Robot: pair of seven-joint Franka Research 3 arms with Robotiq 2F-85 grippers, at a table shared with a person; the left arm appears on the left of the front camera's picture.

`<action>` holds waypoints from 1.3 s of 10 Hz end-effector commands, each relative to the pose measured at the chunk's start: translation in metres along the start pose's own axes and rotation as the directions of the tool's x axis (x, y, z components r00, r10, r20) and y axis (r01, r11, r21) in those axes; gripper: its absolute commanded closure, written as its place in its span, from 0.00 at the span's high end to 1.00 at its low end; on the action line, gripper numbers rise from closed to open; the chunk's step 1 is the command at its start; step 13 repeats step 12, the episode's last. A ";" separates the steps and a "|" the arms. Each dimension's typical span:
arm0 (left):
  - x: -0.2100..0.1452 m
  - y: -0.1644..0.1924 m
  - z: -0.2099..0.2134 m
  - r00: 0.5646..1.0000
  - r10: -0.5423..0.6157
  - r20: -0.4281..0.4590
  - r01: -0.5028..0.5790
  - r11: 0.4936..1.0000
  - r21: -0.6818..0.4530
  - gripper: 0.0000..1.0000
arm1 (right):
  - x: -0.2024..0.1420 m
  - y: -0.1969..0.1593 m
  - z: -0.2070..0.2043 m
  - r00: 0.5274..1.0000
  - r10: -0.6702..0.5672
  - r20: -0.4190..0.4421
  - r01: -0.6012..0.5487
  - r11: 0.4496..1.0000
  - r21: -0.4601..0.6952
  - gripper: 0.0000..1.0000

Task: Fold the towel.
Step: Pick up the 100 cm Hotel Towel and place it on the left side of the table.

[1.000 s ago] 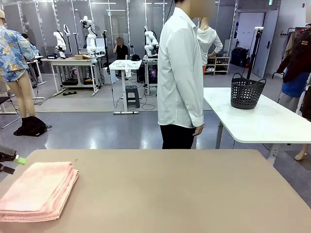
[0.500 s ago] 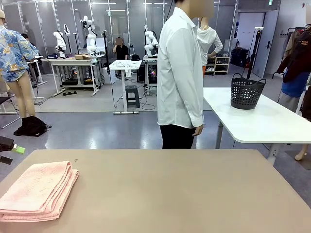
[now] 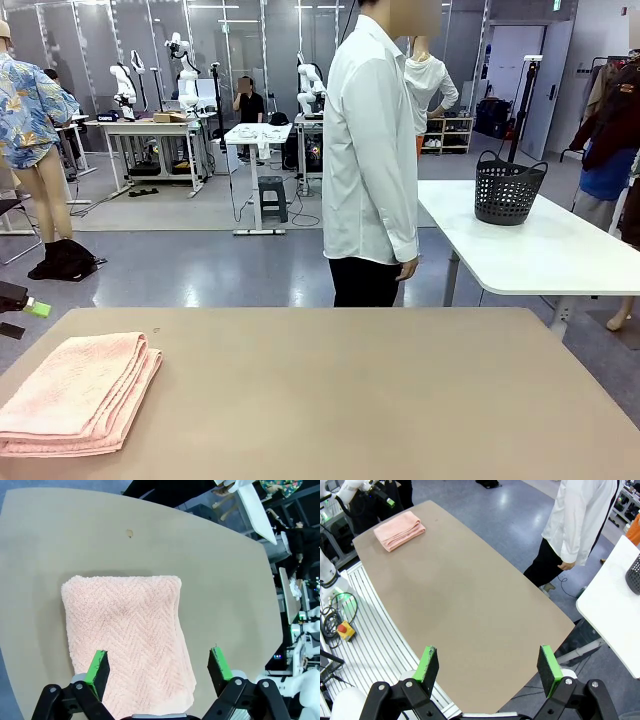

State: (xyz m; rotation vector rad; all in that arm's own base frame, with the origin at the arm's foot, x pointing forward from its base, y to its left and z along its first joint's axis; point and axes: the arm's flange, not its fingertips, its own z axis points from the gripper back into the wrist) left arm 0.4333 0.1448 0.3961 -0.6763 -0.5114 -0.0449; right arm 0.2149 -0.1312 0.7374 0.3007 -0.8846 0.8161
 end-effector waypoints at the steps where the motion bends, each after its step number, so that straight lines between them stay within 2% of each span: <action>1: 0.002 0.000 0.001 1.000 -0.003 0.002 0.003 1.000 0.004 1.00 | 0.000 0.000 0.001 1.000 -0.003 -0.001 0.003 1.000 0.002 1.00; 13: 0.002 0.000 0.001 1.000 -0.003 0.002 0.003 1.000 0.004 1.00 | 0.000 0.000 0.001 1.000 -0.003 -0.001 0.003 1.000 0.002 1.00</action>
